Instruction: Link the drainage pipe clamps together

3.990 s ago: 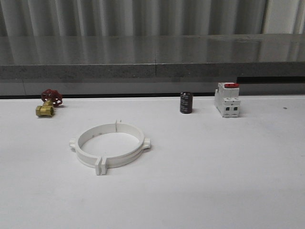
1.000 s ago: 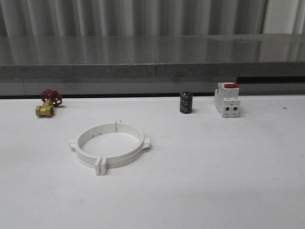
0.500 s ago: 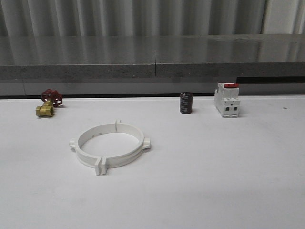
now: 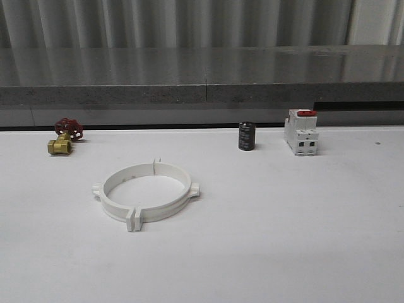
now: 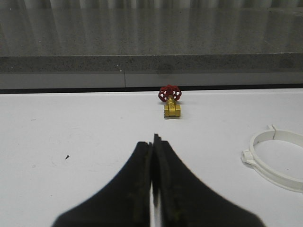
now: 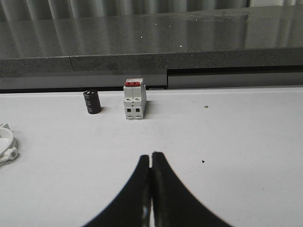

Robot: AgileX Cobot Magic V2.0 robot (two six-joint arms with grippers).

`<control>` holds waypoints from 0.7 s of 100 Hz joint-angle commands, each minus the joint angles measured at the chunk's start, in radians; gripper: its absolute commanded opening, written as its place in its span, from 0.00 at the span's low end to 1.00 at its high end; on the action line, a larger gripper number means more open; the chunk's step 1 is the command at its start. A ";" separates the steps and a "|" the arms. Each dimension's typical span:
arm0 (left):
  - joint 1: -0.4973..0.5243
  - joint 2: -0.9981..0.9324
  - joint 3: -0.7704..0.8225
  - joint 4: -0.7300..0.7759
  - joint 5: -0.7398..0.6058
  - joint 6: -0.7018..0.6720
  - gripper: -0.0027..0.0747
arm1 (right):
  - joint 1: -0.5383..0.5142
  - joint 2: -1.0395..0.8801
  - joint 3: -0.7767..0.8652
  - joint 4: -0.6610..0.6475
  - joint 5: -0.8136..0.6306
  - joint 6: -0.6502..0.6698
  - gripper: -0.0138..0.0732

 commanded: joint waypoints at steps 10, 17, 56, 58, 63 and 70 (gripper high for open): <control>0.001 -0.092 0.065 0.006 -0.118 -0.058 0.01 | -0.003 -0.019 -0.020 0.002 -0.084 -0.009 0.08; 0.001 -0.102 0.092 0.006 -0.144 -0.060 0.01 | -0.003 -0.019 -0.020 0.002 -0.084 -0.009 0.08; 0.001 -0.102 0.136 0.008 -0.268 -0.063 0.01 | -0.003 -0.019 -0.020 0.002 -0.084 -0.009 0.08; 0.001 -0.102 0.136 0.008 -0.268 -0.063 0.01 | -0.003 -0.019 -0.020 0.002 -0.084 -0.009 0.08; 0.001 -0.102 0.136 0.008 -0.268 -0.063 0.01 | -0.003 -0.019 -0.020 0.002 -0.084 -0.009 0.08; 0.001 -0.102 0.136 0.008 -0.268 -0.063 0.01 | -0.003 -0.019 -0.020 0.002 -0.084 -0.009 0.08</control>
